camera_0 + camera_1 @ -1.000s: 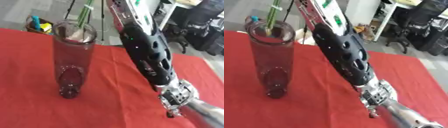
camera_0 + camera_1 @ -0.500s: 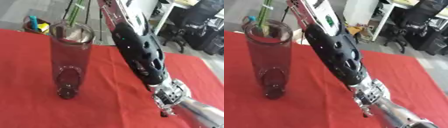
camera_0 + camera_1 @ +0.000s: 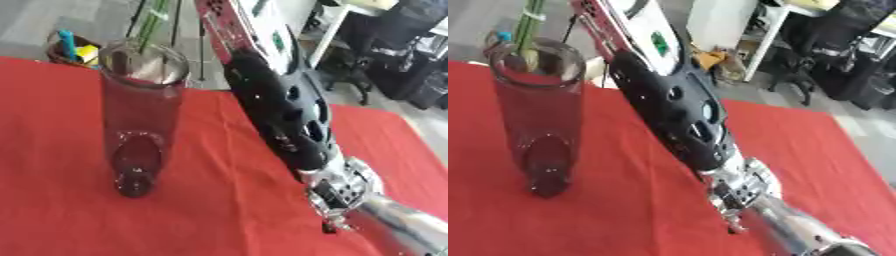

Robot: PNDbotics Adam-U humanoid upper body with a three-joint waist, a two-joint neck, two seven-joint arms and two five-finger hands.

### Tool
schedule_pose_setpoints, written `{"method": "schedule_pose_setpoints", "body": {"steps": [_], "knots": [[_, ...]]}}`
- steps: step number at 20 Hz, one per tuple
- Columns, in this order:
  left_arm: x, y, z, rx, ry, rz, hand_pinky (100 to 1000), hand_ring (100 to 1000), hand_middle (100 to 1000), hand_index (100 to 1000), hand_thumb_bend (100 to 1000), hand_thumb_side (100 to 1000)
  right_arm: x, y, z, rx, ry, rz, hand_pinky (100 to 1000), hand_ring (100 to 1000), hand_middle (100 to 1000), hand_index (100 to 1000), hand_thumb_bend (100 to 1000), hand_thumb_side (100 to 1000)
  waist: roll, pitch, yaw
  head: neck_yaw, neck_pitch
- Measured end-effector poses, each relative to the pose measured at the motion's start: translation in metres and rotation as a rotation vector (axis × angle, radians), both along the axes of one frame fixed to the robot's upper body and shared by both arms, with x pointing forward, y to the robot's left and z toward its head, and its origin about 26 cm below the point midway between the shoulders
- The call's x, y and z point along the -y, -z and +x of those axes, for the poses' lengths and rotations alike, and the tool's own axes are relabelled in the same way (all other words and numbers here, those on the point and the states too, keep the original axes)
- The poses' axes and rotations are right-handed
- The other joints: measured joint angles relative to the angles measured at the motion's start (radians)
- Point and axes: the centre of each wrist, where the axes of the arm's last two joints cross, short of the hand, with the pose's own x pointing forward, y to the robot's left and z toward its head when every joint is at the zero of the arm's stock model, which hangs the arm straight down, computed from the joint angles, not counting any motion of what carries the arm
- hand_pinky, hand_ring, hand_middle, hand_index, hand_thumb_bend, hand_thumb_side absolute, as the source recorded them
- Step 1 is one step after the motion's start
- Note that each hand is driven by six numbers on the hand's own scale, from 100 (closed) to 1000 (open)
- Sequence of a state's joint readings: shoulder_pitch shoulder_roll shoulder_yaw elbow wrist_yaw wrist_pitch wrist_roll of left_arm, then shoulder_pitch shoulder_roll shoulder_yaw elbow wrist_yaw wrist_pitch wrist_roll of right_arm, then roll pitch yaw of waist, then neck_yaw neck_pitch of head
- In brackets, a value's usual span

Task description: Arrange flowers into the vase.

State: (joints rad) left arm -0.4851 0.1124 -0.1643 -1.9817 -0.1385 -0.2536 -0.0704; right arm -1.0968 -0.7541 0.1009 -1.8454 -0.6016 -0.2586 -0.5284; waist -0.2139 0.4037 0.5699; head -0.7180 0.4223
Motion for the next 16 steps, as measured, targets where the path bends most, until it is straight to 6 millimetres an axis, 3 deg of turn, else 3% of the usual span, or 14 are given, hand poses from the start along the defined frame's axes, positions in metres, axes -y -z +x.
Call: {"method": "schedule_pose_setpoints", "body": {"steps": [16], "knots": [[0.0027,0.0005,-0.0006,-0.003,0.009,0.006,616,437,649,782,114,1000,-0.0065,0.0075,-0.0092,0.146,-0.002,-0.116,100,100,100,100,100,596,-0.003,0.024,-0.003,-0.007,-0.002]]}}
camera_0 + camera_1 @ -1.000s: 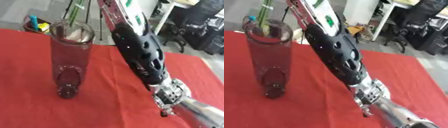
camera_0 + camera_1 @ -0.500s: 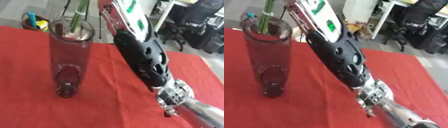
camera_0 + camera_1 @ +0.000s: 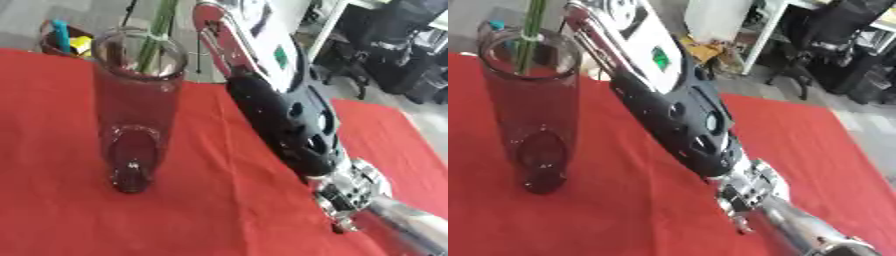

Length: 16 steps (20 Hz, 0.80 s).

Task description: Arrange flowers into the vase.

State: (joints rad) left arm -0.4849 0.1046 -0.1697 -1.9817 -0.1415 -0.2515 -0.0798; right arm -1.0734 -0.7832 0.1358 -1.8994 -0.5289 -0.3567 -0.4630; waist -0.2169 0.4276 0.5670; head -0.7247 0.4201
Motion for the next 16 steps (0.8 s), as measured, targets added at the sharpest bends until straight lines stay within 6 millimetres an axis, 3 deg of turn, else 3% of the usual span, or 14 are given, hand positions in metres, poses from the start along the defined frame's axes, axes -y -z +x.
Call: {"method": "schedule_pose_setpoints", "body": {"steps": [16], "knots": [[0.003,0.001,-0.001,-0.004,0.016,0.020,617,434,650,782,114,1000,0.023,-0.011,0.012,-0.011,0.052,0.102,100,100,100,100,100,585,0.000,0.011,-0.006,-0.019,-0.049]]}}
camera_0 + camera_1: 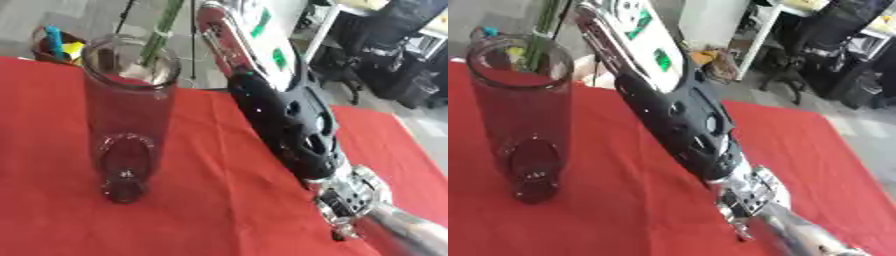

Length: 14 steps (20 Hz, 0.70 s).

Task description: Arrange flowers into the vase.

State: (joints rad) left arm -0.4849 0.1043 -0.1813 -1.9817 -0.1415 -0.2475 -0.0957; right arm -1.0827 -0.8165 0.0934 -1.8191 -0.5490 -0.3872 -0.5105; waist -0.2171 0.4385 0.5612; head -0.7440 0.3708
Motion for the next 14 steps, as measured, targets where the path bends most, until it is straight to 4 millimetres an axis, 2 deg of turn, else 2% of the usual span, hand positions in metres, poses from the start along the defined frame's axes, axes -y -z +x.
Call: {"method": "schedule_pose_setpoints", "body": {"steps": [6,14], "knots": [[0.0016,0.0003,-0.0004,0.002,0.009,0.008,618,431,652,781,112,1000,0.0054,-0.0002,0.0055,0.050,0.008,0.020,100,100,100,100,100,584,0.001,0.015,0.007,-0.011,-0.020],[0.0043,0.0005,-0.0010,0.002,0.022,0.013,621,430,654,782,112,1000,0.0073,-0.0001,0.0076,0.113,-0.004,0.016,100,100,100,100,100,586,0.002,0.034,0.012,-0.014,-0.021]]}}
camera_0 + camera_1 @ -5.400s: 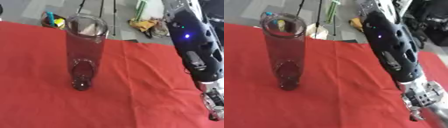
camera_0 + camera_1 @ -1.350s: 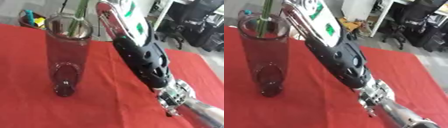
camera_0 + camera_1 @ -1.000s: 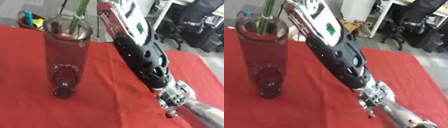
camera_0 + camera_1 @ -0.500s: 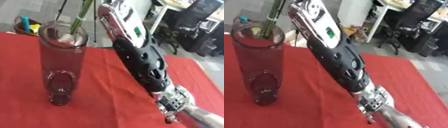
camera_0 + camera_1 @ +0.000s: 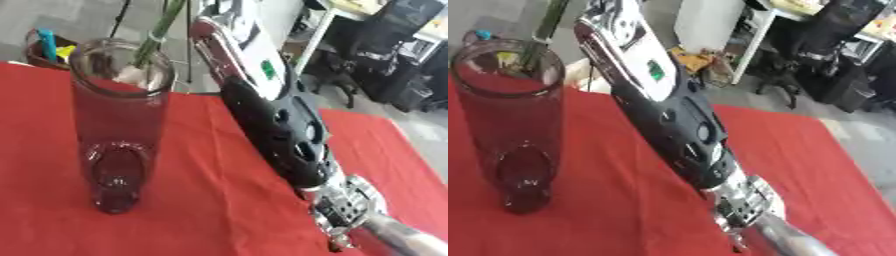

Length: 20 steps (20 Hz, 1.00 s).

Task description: Arrange flowers into the vase.

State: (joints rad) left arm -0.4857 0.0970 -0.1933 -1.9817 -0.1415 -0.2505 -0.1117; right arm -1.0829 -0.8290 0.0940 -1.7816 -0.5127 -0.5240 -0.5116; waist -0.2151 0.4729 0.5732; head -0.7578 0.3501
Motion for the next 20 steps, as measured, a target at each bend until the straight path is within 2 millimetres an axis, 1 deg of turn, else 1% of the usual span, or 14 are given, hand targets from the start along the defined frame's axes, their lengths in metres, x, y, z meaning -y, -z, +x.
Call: {"method": "schedule_pose_setpoints", "body": {"steps": [4,8,12,16,17,18,20], "knots": [[0.0003,0.0000,-0.0001,0.000,0.003,0.005,623,431,655,783,113,1000,-0.0010,0.0018,0.0021,-0.015,0.010,-0.034,100,100,100,100,100,600,-0.001,0.006,0.002,0.000,0.000],[0.0005,-0.0005,0.0000,0.001,0.006,0.009,624,436,656,783,112,1000,-0.0030,0.0041,0.0034,-0.071,0.030,-0.082,100,100,100,100,100,606,-0.003,0.008,0.003,0.000,0.000],[0.0007,-0.0009,0.0000,0.002,0.009,0.013,625,441,657,784,114,1000,-0.0026,0.0066,0.0047,-0.146,0.058,-0.114,100,100,100,100,100,641,-0.005,0.008,0.003,0.006,0.000],[0.0008,-0.0009,0.0000,0.000,0.010,0.016,625,441,657,785,114,1000,-0.0026,0.0067,0.0047,-0.191,0.098,-0.137,100,100,100,100,100,710,-0.007,0.008,0.003,0.008,0.000],[0.0008,-0.0009,0.0000,-0.001,0.010,0.016,625,441,657,785,114,1000,-0.0026,0.0067,0.0047,-0.196,0.110,-0.141,100,100,100,100,100,710,-0.007,0.008,0.003,0.008,0.000],[0.0008,-0.0009,0.0000,-0.001,0.011,0.016,625,441,657,785,114,1000,-0.0026,0.0067,0.0047,-0.198,0.121,-0.143,100,109,100,100,100,731,-0.007,0.008,0.003,0.008,0.000],[0.0008,-0.0009,0.0000,-0.001,0.012,0.017,626,441,658,786,115,1000,-0.0026,0.0067,0.0047,-0.201,0.137,-0.144,100,171,100,100,100,743,-0.007,0.008,0.003,0.008,0.000]]}}
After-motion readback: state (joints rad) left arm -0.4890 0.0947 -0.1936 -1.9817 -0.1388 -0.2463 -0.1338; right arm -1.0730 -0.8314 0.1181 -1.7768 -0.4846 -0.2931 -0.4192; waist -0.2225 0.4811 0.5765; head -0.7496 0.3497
